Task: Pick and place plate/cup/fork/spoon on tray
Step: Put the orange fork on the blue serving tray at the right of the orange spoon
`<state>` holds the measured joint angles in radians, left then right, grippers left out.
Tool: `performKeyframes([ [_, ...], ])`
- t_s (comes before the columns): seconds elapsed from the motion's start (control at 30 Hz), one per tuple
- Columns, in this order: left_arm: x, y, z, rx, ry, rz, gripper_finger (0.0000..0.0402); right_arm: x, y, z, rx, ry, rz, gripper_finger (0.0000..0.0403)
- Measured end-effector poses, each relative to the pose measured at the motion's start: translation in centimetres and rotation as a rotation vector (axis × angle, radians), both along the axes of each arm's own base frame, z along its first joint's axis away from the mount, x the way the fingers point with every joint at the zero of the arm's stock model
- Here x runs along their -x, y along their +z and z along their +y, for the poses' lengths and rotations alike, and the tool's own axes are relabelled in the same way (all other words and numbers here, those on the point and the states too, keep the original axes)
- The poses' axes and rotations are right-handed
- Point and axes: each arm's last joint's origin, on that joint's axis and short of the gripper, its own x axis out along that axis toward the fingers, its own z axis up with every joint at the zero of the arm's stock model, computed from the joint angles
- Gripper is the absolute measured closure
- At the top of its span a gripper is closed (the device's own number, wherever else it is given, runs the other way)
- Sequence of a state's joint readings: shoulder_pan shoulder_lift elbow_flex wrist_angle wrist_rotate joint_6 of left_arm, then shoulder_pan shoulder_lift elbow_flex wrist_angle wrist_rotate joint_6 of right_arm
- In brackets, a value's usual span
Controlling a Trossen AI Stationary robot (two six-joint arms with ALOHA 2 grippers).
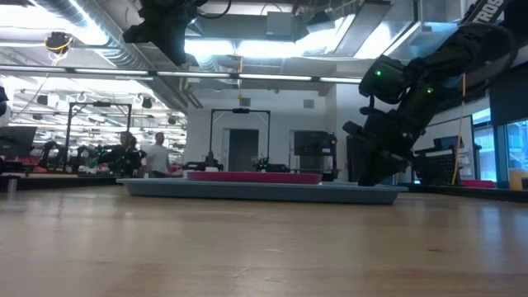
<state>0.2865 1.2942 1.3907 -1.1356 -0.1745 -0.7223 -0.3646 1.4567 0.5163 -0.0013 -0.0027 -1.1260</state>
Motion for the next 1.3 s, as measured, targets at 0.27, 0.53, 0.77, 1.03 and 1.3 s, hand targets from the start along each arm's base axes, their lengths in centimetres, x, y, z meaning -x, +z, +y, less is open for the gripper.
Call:
performKeyframes([
  [0.27, 0.0, 0.0, 0.0, 0.000, 0.000, 0.000, 0.0360, 0.0, 0.0, -0.1, 0.011, -0.033, -0.002, 0.0368],
  [0.53, 0.0, 0.0, 0.0, 0.000, 0.000, 0.000, 0.0360, 0.2, 1.2, 0.0, 0.105, -0.078, -0.020, 0.0367],
  [0.77, 0.0, 0.0, 0.0, 0.000, 0.000, 0.000, 0.0360, 1.0, 4.0, 1.1, -0.075, -0.237, -0.091, 0.0390],
  [1.03, 0.0, 0.0, 0.0, 0.000, 0.000, 0.000, 0.0360, 1.3, 4.1, 1.6, -0.473, -0.613, -0.015, 0.0400],
  [1.3, 0.0, 0.0, 0.1, -0.017, 0.010, 0.005, 0.0360, -0.6, 3.0, 1.0, -0.637, -0.764, 0.011, 0.0401],
])
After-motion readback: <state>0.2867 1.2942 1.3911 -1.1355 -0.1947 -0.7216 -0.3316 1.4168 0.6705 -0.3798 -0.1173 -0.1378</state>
